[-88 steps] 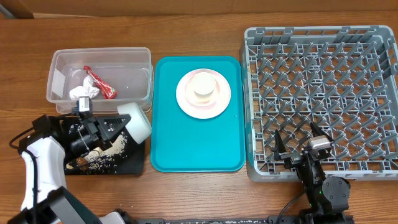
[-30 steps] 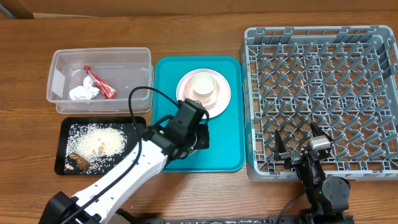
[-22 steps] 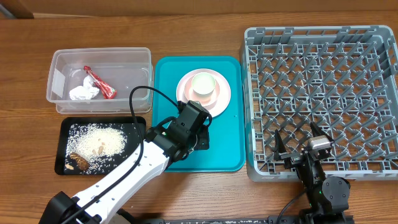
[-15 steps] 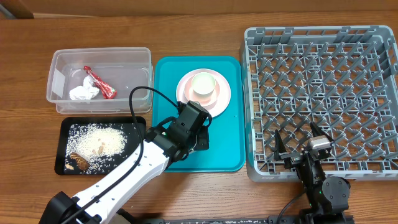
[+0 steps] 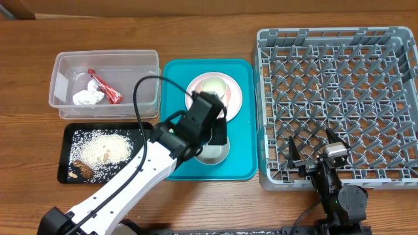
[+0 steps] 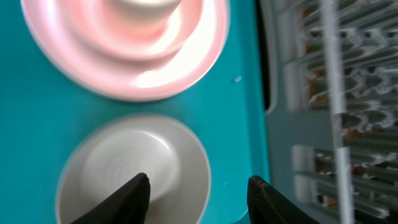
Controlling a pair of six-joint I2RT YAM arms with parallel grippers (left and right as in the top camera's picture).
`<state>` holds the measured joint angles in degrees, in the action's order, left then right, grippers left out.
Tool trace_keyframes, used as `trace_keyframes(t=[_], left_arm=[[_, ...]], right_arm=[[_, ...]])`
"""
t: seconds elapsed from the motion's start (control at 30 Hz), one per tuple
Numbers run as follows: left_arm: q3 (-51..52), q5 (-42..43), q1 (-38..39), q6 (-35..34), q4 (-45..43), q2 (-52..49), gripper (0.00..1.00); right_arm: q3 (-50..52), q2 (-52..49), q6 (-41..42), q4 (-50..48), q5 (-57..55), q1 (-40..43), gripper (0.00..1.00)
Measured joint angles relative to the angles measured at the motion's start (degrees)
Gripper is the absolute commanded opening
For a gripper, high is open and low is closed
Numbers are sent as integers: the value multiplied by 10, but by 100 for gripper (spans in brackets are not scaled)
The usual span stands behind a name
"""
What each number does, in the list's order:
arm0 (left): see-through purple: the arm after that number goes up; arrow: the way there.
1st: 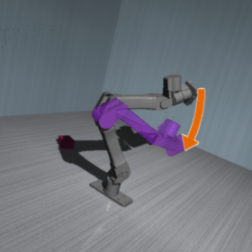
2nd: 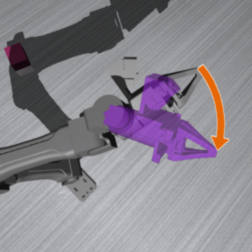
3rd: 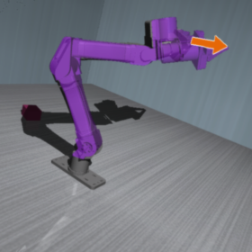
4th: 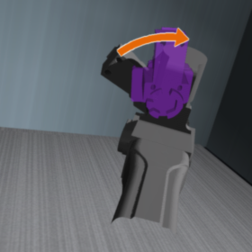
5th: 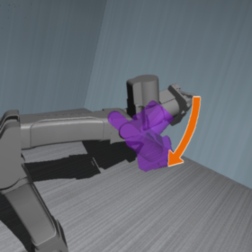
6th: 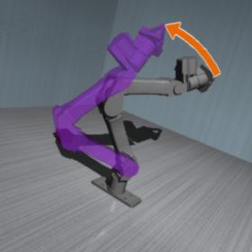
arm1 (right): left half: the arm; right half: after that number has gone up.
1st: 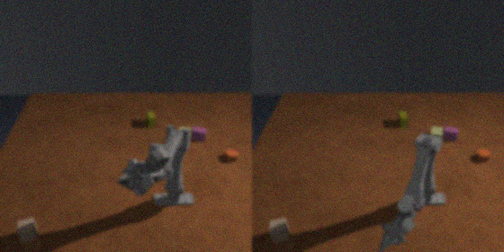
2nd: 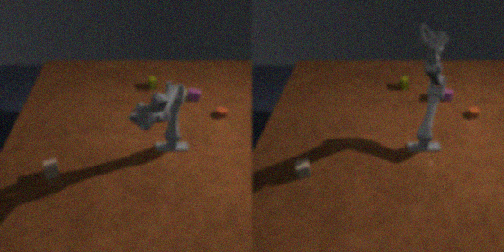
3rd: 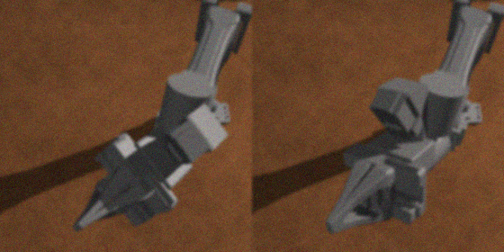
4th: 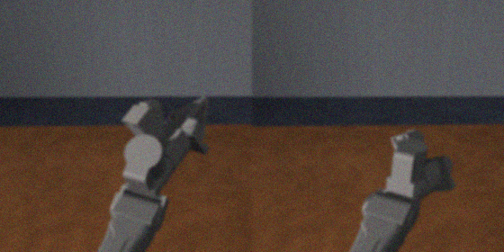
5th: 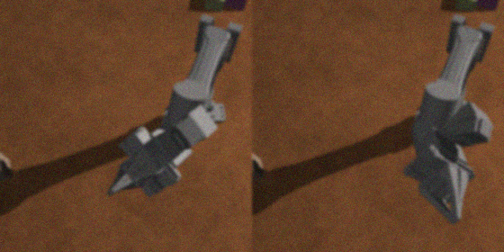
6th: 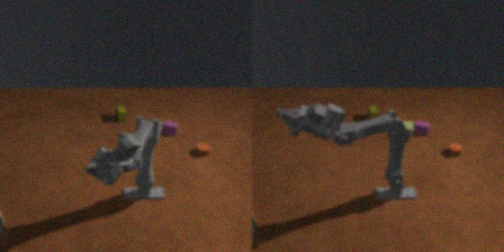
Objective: Sort waste into correct bins and load items into the dishwasher
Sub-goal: 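Carry the empty bowl back and set it on the teal tray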
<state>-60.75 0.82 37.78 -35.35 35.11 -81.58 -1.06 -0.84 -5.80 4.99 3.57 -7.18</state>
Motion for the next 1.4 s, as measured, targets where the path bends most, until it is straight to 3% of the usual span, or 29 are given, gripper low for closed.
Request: trace_keyframes(t=[0.17, 0.2, 0.27, 0.3, 0.53, 1.17, 1.4], left_arm=[[-42, -42, -11, 40, 20, 0, 53], [-44, -54, -16, 44, 21, 0, 60], [-45, -86, -27, 57, 24, 0, 96], [-45, -101, -32, 56, 25, 0, 100], [-45, -174, -45, 59, 26, 0, 100], [-45, -191, -45, 59, 15, 0, 100], [-45, -191, -45, 58, 12, 0, 100]], right_arm=[[0, 0, 0, 0, 0, 0, 100], [0, 0, 0, 0, 0, 0, 100], [0, 0, 0, 0, 0, 0, 100], [0, 0, 0, 0, 0, 0, 100], [0, 0, 0, 0, 0, 0, 100], [0, 0, 0, -7, 4, 0, 100], [-17, 0, 96, -10, 12, 0, 100]])
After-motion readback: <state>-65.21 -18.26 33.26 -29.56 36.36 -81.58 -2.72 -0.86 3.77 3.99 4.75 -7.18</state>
